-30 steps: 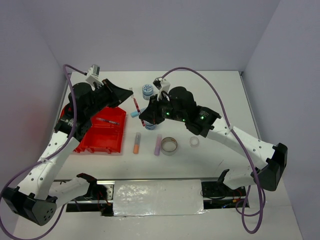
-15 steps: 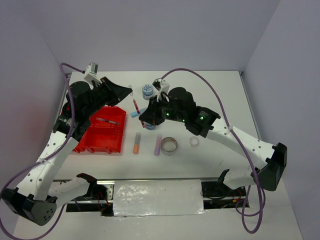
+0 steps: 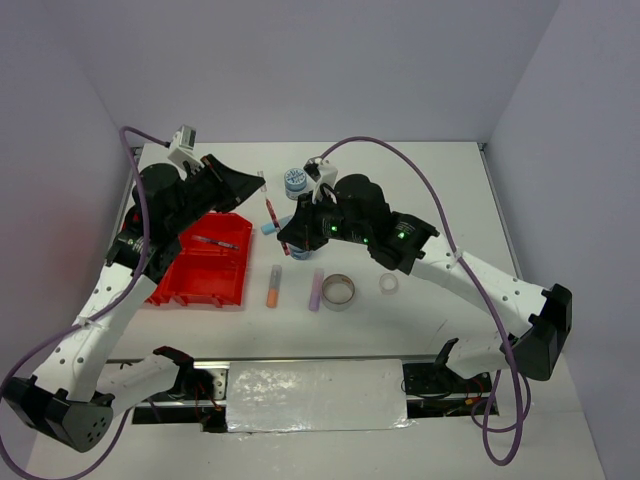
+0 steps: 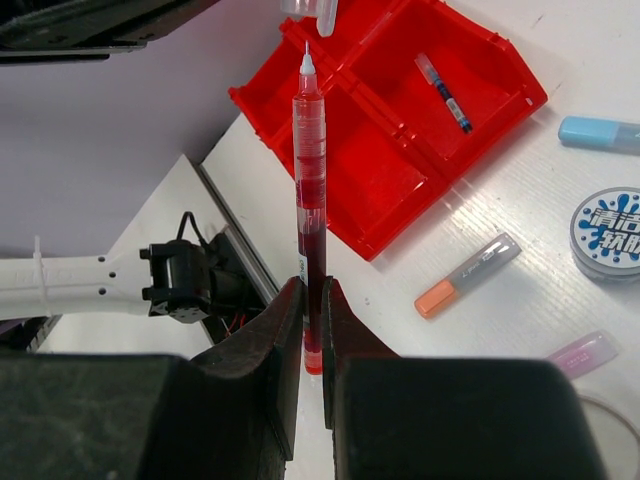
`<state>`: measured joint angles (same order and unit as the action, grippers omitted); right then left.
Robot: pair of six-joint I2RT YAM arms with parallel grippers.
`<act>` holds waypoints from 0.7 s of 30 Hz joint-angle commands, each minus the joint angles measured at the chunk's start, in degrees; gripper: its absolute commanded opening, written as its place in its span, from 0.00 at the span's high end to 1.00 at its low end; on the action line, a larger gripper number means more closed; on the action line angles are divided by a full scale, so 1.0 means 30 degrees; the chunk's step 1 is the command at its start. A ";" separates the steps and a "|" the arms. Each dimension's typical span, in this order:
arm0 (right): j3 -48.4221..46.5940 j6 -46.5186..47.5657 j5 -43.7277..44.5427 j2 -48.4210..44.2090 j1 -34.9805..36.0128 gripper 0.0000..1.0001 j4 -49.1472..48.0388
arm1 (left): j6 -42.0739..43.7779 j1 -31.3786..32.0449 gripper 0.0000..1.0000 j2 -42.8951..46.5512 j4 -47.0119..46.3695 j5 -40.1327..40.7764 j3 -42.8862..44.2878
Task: Sort the stationery into containers
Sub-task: Close the pen cap on the pen.
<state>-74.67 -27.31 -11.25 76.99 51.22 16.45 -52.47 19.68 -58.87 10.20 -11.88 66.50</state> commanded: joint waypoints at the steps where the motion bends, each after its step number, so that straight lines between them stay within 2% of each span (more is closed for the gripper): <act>1: -0.0948 0.0256 0.0262 0.0001 -0.0023 1.00 -0.0238 | 0.0145 -0.0086 1.00 0.0464 -0.0996 -0.0230 -0.0135; 21: -0.1681 0.0373 0.0701 0.0527 -0.0052 1.00 -0.0063 | 0.0028 -0.0086 1.00 0.0640 -0.1143 -0.0435 -0.0311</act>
<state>-76.79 -27.14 -10.15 78.15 51.22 16.84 -52.56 19.68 -58.59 10.20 -12.21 65.84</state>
